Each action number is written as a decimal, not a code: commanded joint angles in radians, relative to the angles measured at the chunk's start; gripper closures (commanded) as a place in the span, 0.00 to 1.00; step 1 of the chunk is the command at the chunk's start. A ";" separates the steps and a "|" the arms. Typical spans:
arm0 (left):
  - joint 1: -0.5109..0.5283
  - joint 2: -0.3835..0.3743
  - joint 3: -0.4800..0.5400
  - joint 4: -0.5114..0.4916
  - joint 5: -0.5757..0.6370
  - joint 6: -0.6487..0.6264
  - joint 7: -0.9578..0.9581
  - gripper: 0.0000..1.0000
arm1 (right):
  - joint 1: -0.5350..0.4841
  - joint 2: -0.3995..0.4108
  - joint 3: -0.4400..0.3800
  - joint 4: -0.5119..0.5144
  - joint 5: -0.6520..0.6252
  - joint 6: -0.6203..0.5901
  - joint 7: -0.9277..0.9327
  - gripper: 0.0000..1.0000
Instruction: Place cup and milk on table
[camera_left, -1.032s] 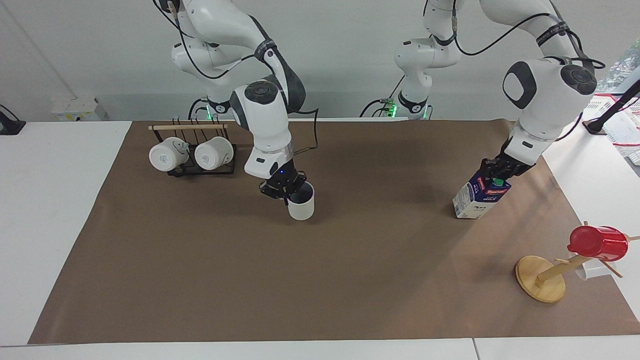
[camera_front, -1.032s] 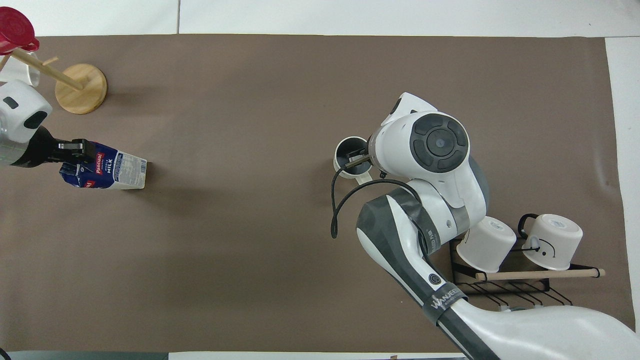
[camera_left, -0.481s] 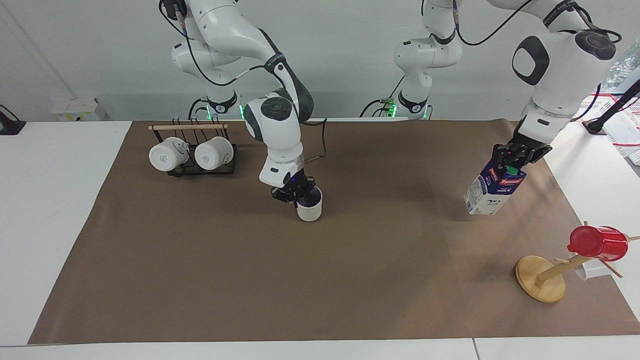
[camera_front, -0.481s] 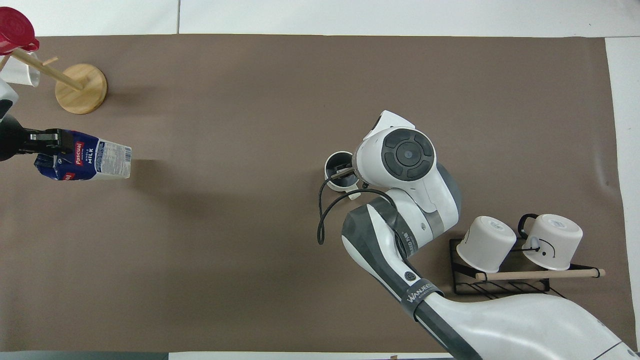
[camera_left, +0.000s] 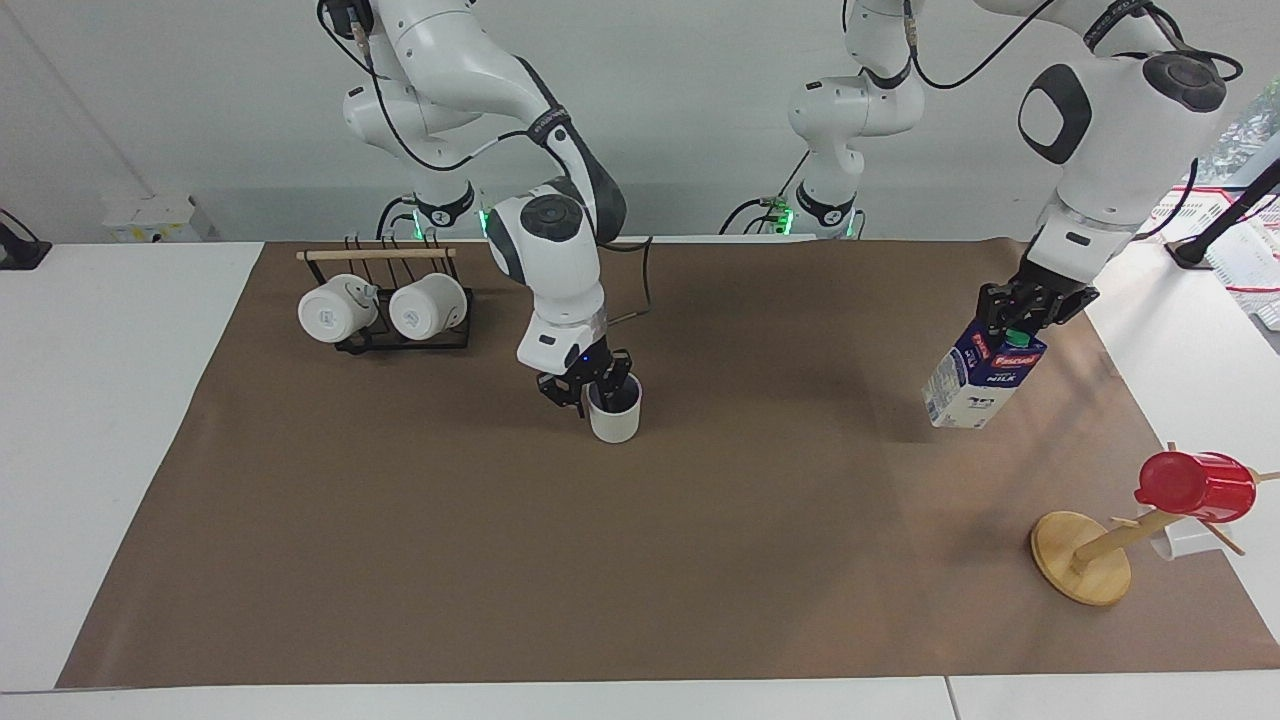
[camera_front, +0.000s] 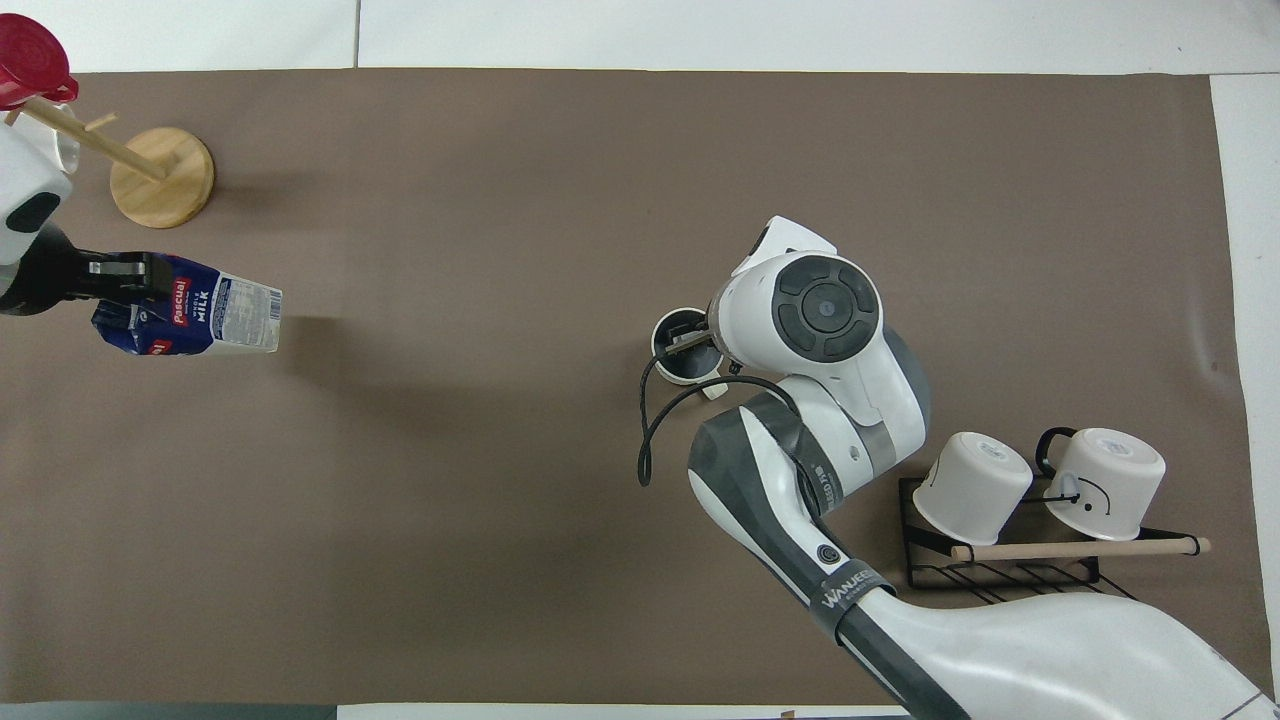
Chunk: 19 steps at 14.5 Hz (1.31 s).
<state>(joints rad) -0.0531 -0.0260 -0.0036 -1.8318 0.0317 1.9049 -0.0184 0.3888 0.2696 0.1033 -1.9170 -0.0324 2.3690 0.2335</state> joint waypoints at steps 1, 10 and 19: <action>-0.124 0.021 0.002 0.040 0.068 -0.020 -0.168 1.00 | -0.057 -0.090 0.004 -0.004 -0.017 -0.029 0.021 0.00; -0.531 0.244 0.005 0.253 0.097 -0.047 -0.690 1.00 | -0.362 -0.274 -0.002 0.104 -0.017 -0.379 -0.029 0.00; -0.649 0.314 0.002 0.269 0.105 0.007 -0.756 1.00 | -0.505 -0.238 -0.004 0.461 -0.018 -0.868 -0.080 0.00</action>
<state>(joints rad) -0.6708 0.2684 -0.0163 -1.5891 0.1210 1.9077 -0.7534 -0.1042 -0.0353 0.0874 -1.5722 -0.0346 1.5776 0.1672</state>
